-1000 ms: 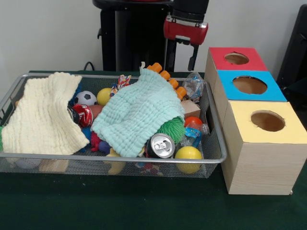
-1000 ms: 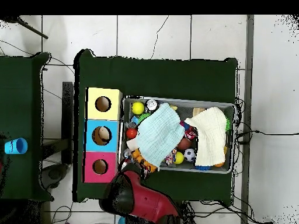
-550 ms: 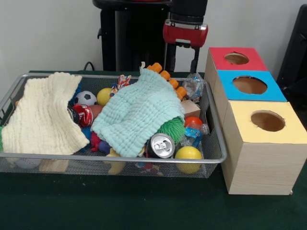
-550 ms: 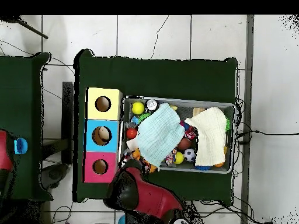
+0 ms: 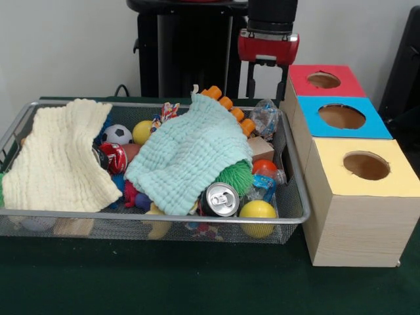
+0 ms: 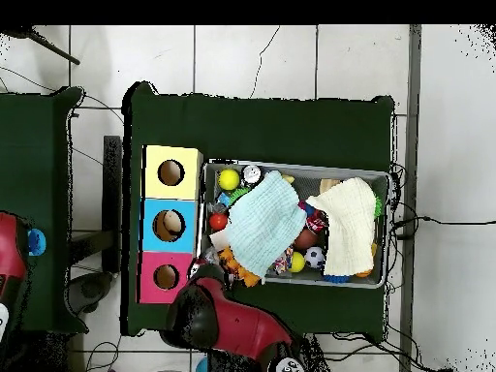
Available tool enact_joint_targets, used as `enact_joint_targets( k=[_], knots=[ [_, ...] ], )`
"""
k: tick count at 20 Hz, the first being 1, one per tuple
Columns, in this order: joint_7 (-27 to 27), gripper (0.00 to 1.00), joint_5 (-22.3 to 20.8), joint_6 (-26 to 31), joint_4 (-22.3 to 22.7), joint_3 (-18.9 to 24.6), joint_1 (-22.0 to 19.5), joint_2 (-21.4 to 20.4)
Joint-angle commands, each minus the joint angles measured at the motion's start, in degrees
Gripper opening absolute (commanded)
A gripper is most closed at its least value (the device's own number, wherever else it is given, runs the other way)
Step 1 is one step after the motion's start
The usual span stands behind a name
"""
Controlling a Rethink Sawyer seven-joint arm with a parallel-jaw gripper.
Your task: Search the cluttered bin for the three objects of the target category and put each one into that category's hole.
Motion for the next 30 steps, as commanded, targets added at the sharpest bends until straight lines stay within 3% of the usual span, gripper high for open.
enact_joint_targets(
  k=[1, 8, 30],
  knots=[
    [17.9, 1.0, 3.4, -6.6, -2.7, 4.6, 1.7, 2.8],
    [16.5, 1.0, 0.7, -8.5, -1.9, 4.2, 0.6, 4.1],
    [13.0, 1.0, 0.0, -11.9, -3.8, 0.8, 1.7, 8.4]
  ],
)
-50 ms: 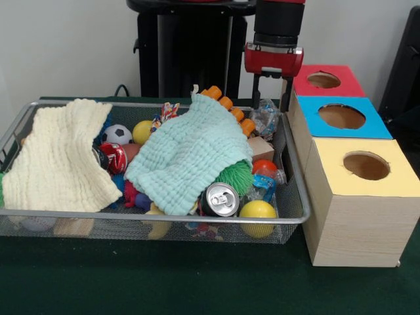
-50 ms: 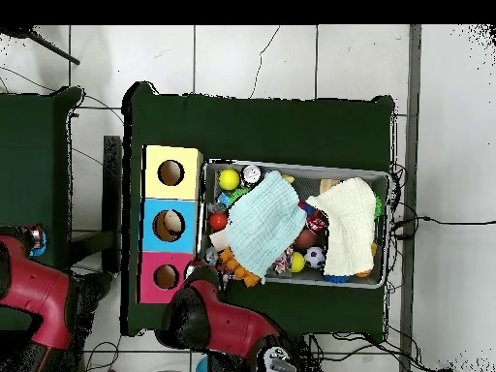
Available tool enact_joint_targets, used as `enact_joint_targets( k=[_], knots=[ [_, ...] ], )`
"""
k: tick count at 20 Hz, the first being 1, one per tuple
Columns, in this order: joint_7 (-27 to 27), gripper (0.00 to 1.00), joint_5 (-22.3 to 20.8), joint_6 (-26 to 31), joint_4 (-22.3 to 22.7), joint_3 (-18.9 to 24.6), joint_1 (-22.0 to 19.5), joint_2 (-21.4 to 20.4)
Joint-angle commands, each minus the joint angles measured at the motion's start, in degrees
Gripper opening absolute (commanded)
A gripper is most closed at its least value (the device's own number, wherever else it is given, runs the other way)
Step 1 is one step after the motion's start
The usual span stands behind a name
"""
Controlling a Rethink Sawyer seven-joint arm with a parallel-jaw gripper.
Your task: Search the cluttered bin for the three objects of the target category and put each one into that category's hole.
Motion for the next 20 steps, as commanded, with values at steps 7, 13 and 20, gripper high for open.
enact_joint_targets(
  k=[7, 13, 20],
  knots=[
    [12.5, 1.0, 0.5, -6.0, -4.6, -0.8, 1.3, 5.2],
    [12.0, 1.0, 0.6, -5.8, -4.8, -1.7, 2.3, 5.9],
    [11.7, 1.0, 0.2, -5.5, -4.6, -1.5, 2.0, 5.7]
  ],
)
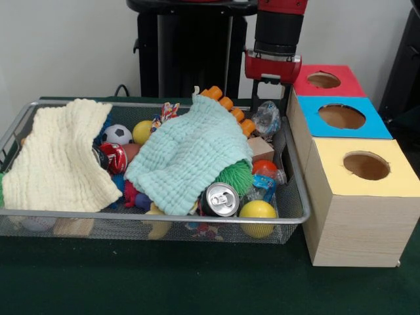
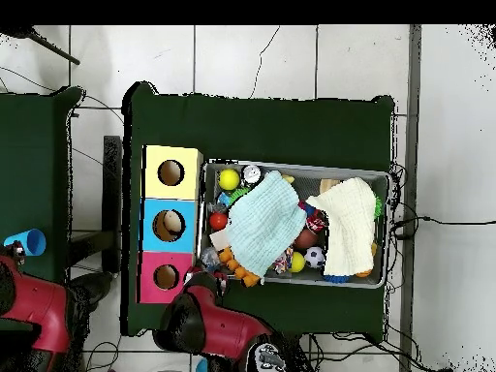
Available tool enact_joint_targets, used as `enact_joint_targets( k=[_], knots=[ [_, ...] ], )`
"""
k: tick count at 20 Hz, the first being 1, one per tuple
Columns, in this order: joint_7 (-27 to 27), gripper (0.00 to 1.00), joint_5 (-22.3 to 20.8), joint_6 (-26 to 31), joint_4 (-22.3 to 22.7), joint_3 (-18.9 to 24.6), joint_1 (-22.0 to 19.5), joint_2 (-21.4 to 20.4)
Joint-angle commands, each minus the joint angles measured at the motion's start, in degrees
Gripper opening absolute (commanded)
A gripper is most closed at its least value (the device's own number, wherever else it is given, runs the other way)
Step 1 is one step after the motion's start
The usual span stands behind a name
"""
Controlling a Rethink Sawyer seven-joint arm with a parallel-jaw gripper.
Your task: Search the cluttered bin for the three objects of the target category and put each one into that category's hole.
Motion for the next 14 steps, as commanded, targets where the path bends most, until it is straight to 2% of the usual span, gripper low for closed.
enact_joint_targets(
  k=[1, 4, 5, 14],
  knots=[
    [11.7, 1.0, 0.1, -3.1, -4.5, 0.1, -0.4, 2.1],
    [11.1, 1.0, 0.2, -2.2, -4.6, -0.2, -0.2, 2.0],
    [11.3, 0.0, 0.1, -2.5, -4.4, -0.2, -0.3, 2.0],
    [10.9, 0.0, 0.3, -0.2, -4.3, 0.1, -0.8, 0.0]
  ],
)
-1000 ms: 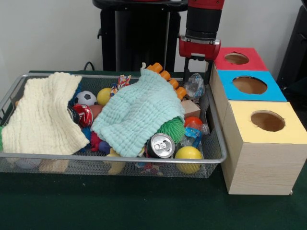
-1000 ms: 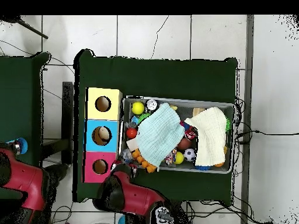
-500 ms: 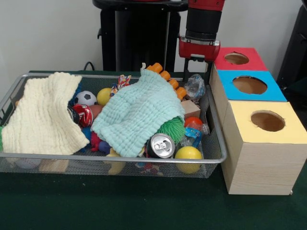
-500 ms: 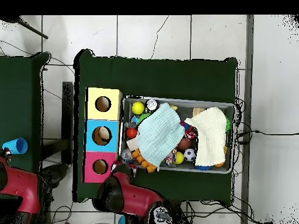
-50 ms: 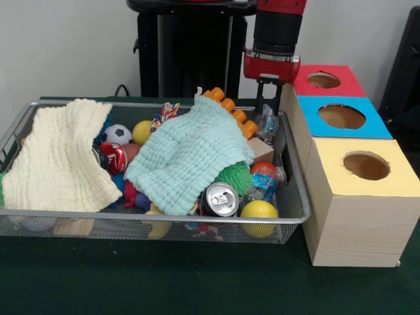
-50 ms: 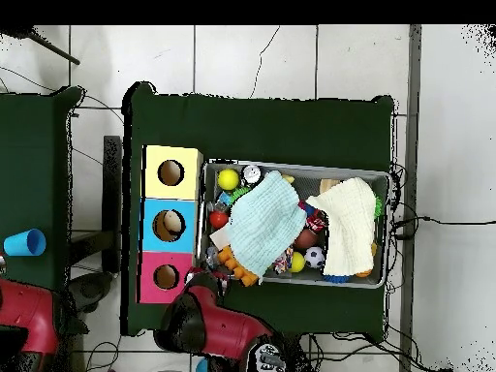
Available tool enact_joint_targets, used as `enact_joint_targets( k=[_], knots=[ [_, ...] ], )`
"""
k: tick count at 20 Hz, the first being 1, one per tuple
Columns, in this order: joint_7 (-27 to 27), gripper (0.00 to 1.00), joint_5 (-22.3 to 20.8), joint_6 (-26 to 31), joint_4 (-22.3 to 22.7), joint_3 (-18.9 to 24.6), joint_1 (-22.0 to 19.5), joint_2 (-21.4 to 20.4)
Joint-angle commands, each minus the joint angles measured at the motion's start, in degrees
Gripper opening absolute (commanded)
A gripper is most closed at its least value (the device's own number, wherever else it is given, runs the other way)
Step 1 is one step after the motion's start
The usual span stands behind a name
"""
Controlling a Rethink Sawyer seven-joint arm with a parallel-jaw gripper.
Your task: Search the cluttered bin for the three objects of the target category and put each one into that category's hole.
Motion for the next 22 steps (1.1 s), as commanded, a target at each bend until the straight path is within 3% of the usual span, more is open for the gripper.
enact_joint_targets(
  k=[1, 6, 13, 22],
  knots=[
    [10.9, 0.0, 0.3, -0.1, -4.2, 0.4, -0.8, -0.2],
    [10.7, 0.0, 0.5, 1.6, -3.6, 0.4, -0.9, -2.5],
    [9.2, 0.0, 2.0, 10.1, -2.6, -0.5, -0.3, -10.0],
    [9.4, 0.0, 2.0, 12.6, -3.2, -2.5, 1.6, -12.0]
  ],
)
